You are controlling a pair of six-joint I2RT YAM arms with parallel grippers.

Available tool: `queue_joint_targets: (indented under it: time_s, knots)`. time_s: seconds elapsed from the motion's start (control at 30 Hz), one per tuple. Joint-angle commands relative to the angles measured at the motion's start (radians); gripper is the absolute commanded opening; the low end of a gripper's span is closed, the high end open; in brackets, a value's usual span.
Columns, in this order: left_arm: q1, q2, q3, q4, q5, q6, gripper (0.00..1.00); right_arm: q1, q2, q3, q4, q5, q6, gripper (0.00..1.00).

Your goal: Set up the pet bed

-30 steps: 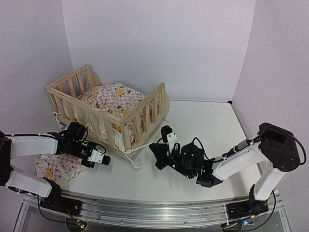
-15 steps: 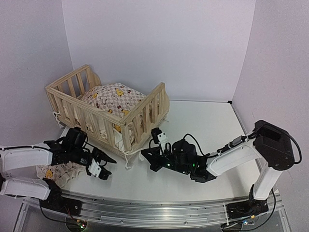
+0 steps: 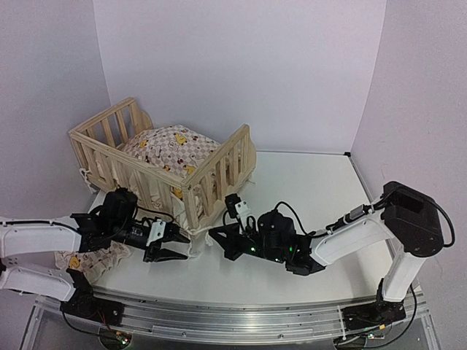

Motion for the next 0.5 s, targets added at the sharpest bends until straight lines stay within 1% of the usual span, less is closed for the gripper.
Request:
queue_joint_targets:
  time_s: [0.0, 0.03, 0.07, 0.17, 0.27, 0.3, 0.37, 0.4, 0.47]
  knots:
    - [-0.088, -0.217, -0.147, 0.201, -0.083, -0.616, 0.43, 0.013, -0.011, 0.002, 0.038, 0.011, 0.001, 0.0]
    - [-0.123, -0.232, -0.143, 0.184, -0.09, -0.633, 0.43, 0.013, -0.013, 0.0, 0.037, 0.012, -0.002, 0.0]
    - [-0.161, -0.227, -0.13, 0.158, -0.131, -0.676, 0.43, 0.013, -0.015, 0.0, 0.037, 0.013, -0.007, 0.0]
    - [-0.229, -0.181, -0.107, 0.133, -0.339, -0.845, 0.47, 0.013, -0.018, 0.002, 0.038, 0.016, -0.024, 0.0]
    - [-0.245, -0.071, -0.117, 0.197, -0.497, -1.03, 0.52, 0.013, -0.014, 0.003, 0.04, 0.024, -0.034, 0.0]
    - [-0.247, -0.024, -0.115, 0.202, -0.537, -1.082, 0.53, 0.013, -0.013, 0.002, 0.042, 0.027, -0.037, 0.0]
    - [-0.256, 0.014, -0.113, 0.19, -0.618, -1.191, 0.57, 0.013, -0.014, 0.001, 0.045, 0.024, -0.041, 0.0]
    - [-0.257, -0.007, -0.126, 0.194, -0.633, -1.204, 0.59, 0.013, -0.017, 0.001, 0.045, 0.024, -0.045, 0.0]
    - [-0.257, -0.045, -0.126, 0.135, -0.678, -1.18, 0.63, 0.013, -0.02, -0.001, 0.045, 0.027, -0.057, 0.0]
